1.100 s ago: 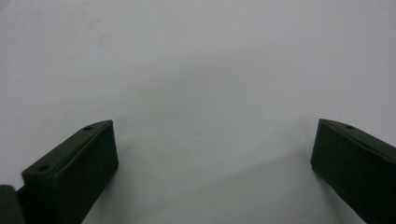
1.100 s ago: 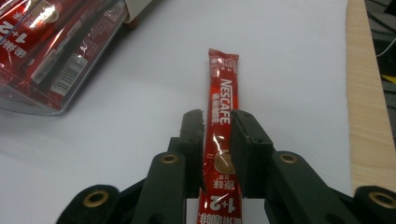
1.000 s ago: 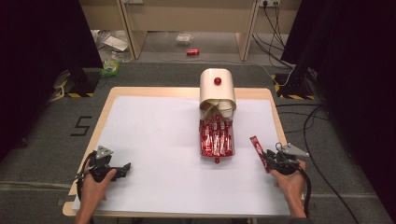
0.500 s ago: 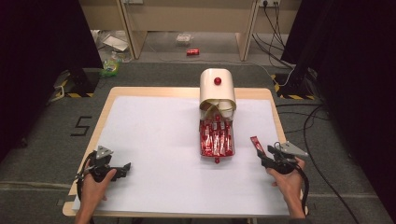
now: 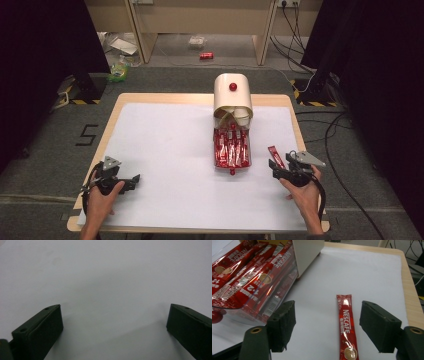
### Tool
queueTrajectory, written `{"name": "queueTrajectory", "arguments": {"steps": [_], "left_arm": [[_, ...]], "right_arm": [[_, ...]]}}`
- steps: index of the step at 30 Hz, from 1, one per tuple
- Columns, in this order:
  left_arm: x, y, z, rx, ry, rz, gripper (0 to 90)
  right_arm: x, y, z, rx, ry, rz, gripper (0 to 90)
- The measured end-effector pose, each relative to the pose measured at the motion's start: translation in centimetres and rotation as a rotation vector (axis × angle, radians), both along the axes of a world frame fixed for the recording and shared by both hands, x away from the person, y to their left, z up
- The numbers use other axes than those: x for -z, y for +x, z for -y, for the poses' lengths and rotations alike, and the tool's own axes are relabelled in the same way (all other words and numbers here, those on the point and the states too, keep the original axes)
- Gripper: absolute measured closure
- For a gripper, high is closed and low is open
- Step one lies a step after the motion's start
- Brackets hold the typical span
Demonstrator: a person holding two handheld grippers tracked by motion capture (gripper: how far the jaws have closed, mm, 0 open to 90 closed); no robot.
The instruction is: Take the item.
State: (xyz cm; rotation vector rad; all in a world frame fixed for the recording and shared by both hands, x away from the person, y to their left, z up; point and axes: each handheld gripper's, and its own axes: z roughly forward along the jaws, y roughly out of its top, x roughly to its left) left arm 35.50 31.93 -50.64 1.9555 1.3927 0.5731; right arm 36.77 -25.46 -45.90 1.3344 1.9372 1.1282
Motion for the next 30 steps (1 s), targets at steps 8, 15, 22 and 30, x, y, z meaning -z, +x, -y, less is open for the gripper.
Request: {"name": "queueTrajectory", "arguments": {"steps": [8, 15, 22, 30], "left_arm": [[0.0, 0.0, 0.0, 0.000, 0.000, 0.000, 0.0], [0.0, 0.0, 0.0, 0.000, -0.001, 0.000, 0.0], [0.0, 0.0, 0.0, 0.000, -0.001, 0.000, 0.0], [0.0, 0.0, 0.0, 0.000, 0.000, 0.000, 0.0]], "right_arm": [[-0.1, -0.2, -1.5, -0.058, -0.013, 0.013, 27.3], [0.0, -0.3, -2.3, -0.087, -0.020, 0.014, 27.0], [-0.1, -0.4, -2.7, -0.111, -0.015, 0.016, 26.7], [0.4, -0.4, -3.6, -0.192, -0.034, -0.004, 24.8]]}}
